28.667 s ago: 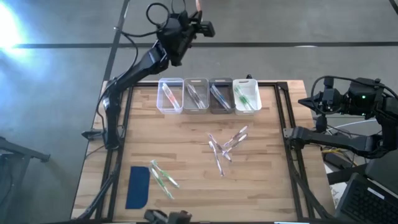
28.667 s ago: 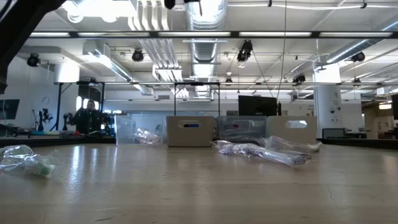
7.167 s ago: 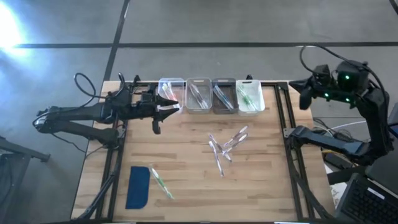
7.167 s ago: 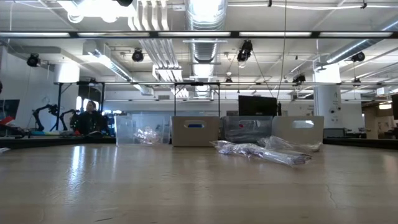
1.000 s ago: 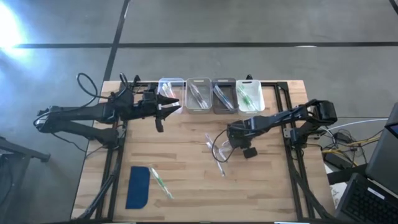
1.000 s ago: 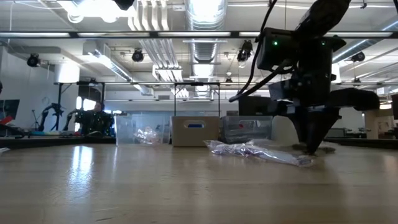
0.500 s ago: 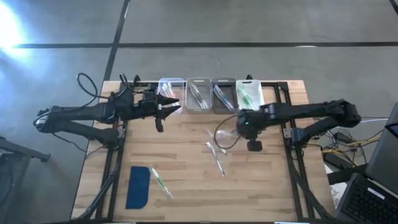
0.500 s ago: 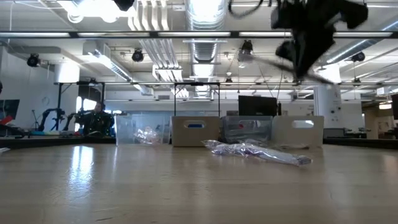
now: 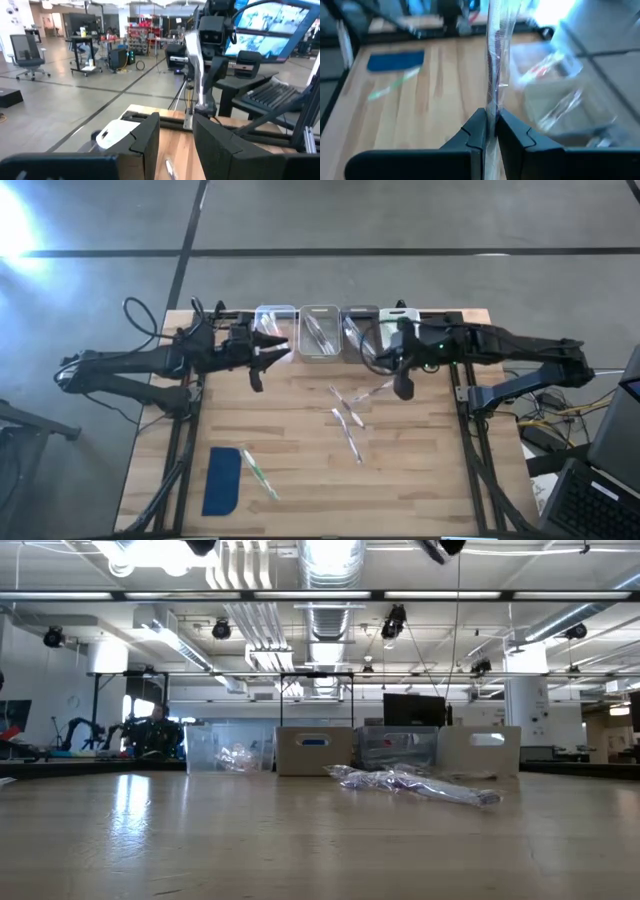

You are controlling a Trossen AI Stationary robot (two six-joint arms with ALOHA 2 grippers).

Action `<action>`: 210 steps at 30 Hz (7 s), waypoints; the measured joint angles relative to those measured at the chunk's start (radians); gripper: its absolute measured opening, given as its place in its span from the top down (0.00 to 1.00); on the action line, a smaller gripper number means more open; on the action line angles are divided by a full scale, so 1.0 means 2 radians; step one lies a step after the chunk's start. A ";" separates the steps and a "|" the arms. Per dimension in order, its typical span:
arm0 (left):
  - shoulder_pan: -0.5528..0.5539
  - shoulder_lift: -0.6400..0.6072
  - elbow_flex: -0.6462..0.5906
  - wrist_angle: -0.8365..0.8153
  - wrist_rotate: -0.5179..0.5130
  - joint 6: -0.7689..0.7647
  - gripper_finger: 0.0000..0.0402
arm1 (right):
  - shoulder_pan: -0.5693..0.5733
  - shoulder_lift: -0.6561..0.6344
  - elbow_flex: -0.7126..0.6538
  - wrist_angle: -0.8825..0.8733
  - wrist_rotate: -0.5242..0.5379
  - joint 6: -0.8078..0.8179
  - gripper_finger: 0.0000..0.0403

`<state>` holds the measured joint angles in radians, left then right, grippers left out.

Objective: Pick & Place Toothbrushes
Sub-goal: Put the purple toothbrush into the gray bin

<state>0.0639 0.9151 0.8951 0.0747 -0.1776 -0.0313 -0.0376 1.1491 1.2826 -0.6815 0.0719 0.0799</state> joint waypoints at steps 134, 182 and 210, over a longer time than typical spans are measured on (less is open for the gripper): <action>0.047 0.331 0.259 0.212 -0.195 -0.128 0.95 | 0.000 -0.169 0.052 -0.101 0.096 -0.096 0.14; 0.123 0.450 0.310 -0.229 -0.279 -0.637 0.95 | 0.000 -0.122 0.051 -0.100 0.095 -0.094 0.43; 0.168 0.553 0.310 -0.252 -0.181 -0.728 0.95 | 0.000 -0.038 0.051 -0.100 0.095 -0.096 0.32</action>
<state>0.4002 2.0212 1.5154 -0.4284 -0.5397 -1.4868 -0.0376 1.0727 1.3842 -0.8814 0.2626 -0.1120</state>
